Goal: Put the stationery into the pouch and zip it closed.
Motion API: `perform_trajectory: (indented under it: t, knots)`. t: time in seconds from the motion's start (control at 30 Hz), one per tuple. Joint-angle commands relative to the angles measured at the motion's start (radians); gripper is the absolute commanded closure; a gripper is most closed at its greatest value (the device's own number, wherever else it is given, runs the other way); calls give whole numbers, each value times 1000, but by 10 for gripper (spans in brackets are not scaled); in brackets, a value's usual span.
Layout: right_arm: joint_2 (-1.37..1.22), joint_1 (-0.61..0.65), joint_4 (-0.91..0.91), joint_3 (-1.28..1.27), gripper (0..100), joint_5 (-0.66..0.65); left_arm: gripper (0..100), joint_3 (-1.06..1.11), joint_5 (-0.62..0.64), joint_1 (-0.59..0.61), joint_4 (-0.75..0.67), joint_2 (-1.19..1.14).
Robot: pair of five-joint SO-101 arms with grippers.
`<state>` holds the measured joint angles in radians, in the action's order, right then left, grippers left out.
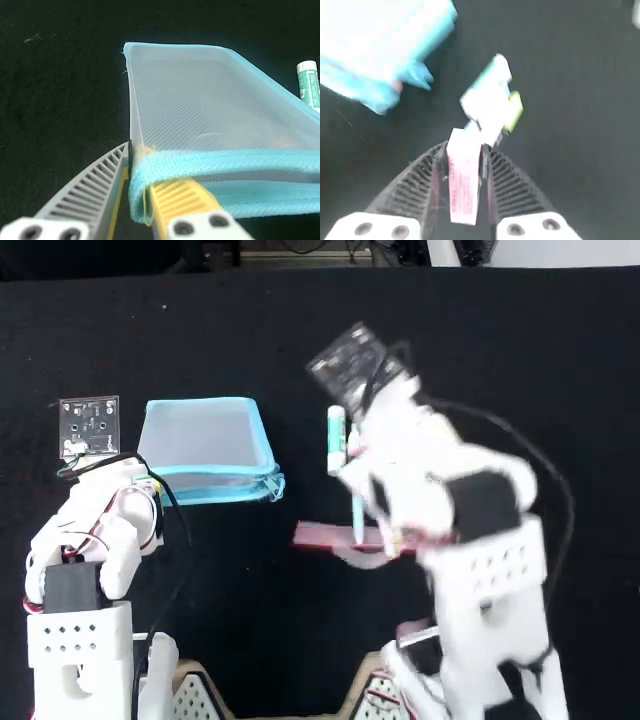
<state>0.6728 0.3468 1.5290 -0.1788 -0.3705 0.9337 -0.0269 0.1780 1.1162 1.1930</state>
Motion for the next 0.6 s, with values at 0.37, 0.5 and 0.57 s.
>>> perform_trajectory:
  t: [0.37, 0.5, 0.57]
  knots:
    - [228, 416, -578, -348, 987, 204, 970, -16, 11, 1, -12, 11]
    - [300, 416, -806, -532, 987, 206, 970, -16, 11, 1, -14, 11]
    - [346, 433, -916, -627, 987, 224, 970, -16, 11, 1, -14, 11]
